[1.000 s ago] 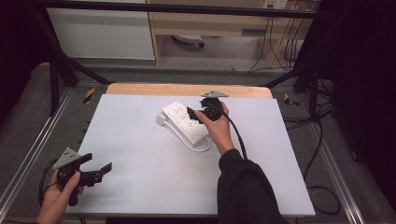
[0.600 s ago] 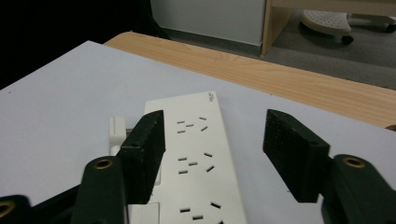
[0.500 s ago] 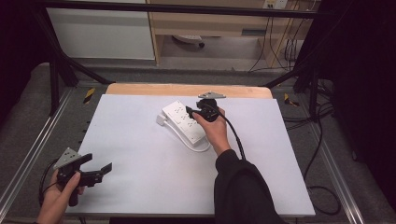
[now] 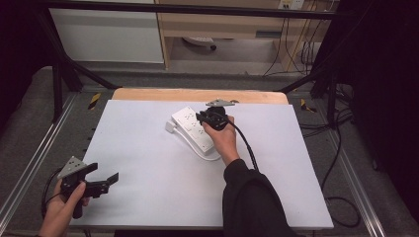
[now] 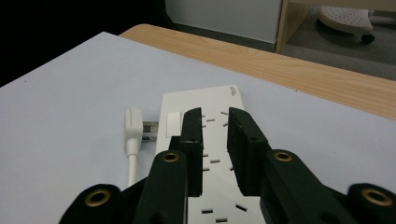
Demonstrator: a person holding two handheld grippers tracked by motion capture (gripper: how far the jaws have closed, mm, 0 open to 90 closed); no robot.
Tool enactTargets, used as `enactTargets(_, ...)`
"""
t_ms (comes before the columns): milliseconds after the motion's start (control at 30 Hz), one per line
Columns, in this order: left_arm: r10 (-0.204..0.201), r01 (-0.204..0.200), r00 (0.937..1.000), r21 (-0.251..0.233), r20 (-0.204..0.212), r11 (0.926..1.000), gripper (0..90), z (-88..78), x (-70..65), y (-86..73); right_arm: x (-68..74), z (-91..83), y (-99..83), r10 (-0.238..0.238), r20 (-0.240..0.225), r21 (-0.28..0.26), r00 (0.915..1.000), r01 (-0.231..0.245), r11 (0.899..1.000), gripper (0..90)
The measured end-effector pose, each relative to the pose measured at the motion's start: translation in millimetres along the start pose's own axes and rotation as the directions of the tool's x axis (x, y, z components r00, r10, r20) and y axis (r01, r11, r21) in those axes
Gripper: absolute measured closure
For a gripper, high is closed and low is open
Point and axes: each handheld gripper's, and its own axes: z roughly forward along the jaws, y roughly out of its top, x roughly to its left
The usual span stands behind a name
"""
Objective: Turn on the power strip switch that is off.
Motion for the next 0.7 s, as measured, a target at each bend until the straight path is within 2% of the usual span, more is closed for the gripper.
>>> enactTargets(233,-0.004,0.004,1.0,0.002,-0.003,1.0,6.9,0.3,1.9,-0.6,3.0,4.6,-3.1,-0.014,-0.01,-0.001,0.9999,0.014,1.0,83.8)
enactTargets(700,-0.008,0.008,1.0,-0.005,0.0,1.0,6.9,-1.2,2.0,-0.2,6.1,9.7,-7.0,-0.019,-0.025,0.002,0.9995,0.019,1.0,89.1)
